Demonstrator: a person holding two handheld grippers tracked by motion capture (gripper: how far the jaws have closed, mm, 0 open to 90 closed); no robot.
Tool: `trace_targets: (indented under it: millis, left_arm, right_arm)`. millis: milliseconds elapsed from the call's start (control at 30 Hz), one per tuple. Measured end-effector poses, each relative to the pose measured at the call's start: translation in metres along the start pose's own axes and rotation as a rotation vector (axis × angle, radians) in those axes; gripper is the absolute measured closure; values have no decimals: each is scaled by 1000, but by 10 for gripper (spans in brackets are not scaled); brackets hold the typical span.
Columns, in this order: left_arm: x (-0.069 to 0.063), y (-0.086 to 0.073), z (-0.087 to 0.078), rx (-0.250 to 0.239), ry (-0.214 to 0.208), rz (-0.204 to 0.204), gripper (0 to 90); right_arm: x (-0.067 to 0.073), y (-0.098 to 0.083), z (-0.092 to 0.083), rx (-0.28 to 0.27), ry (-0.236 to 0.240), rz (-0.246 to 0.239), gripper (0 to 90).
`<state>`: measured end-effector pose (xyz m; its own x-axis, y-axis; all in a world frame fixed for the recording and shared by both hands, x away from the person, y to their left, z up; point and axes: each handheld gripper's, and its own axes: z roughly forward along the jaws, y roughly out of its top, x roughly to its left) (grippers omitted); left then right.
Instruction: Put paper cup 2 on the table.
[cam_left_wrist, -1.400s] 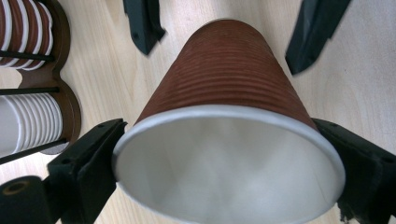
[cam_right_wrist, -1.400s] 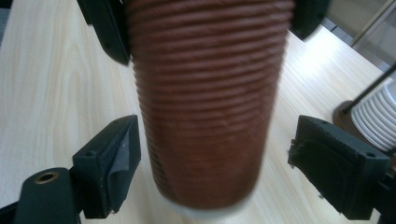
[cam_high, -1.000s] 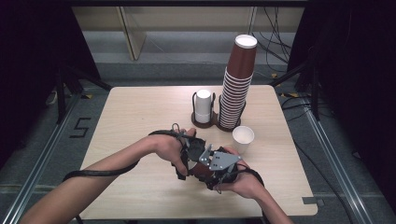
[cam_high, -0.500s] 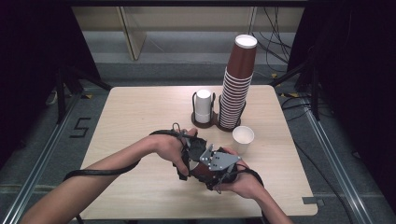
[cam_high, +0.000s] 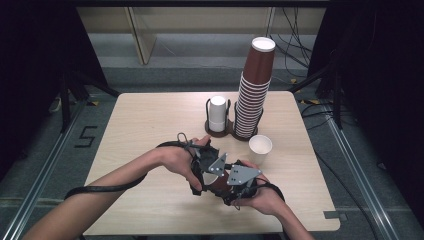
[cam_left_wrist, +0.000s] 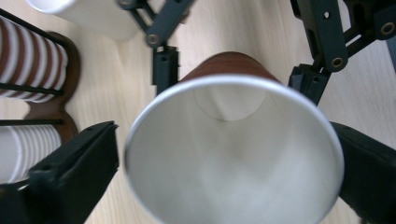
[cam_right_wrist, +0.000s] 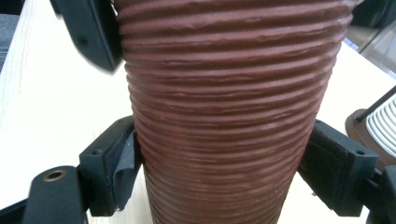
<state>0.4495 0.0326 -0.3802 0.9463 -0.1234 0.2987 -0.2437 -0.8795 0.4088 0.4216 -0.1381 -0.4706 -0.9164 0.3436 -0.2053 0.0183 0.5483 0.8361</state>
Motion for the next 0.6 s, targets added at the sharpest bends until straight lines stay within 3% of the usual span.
trace_targets:
  millis: [233, 300, 367, 400, 433, 533, 567, 600]
  left_arm:
    - [-4, -16, -17, -104, 72, -54, 0]
    - [-5, -22, -21, -127, 95, -73, 0]
    - [-6, -29, -22, -158, 119, -99, 0]
    - [-7, -32, -22, -170, 128, -115, 0]
    - [-8, -36, -22, -178, 139, -126, 0]
    - [-11, -44, -22, -207, 157, -165, 0]
    - [-12, -47, -21, -218, 167, -180, 0]
    - [-13, -49, -19, -229, 177, -196, 0]
  right_arm:
    - [-8, -13, -13, -50, -56, 24, 195]
    - [-9, -18, -18, -60, -67, 57, 195]
    - [-10, -21, -23, -58, -78, 83, 194]
    - [-12, -22, -25, -79, -98, 72, 194]
    - [-10, -24, -27, -79, -94, 120, 194]
    - [-14, -26, -33, -93, -113, 123, 194]
    - [-16, -27, -34, -113, -131, 104, 194]
    - [-16, -28, -36, -116, -135, 128, 194]
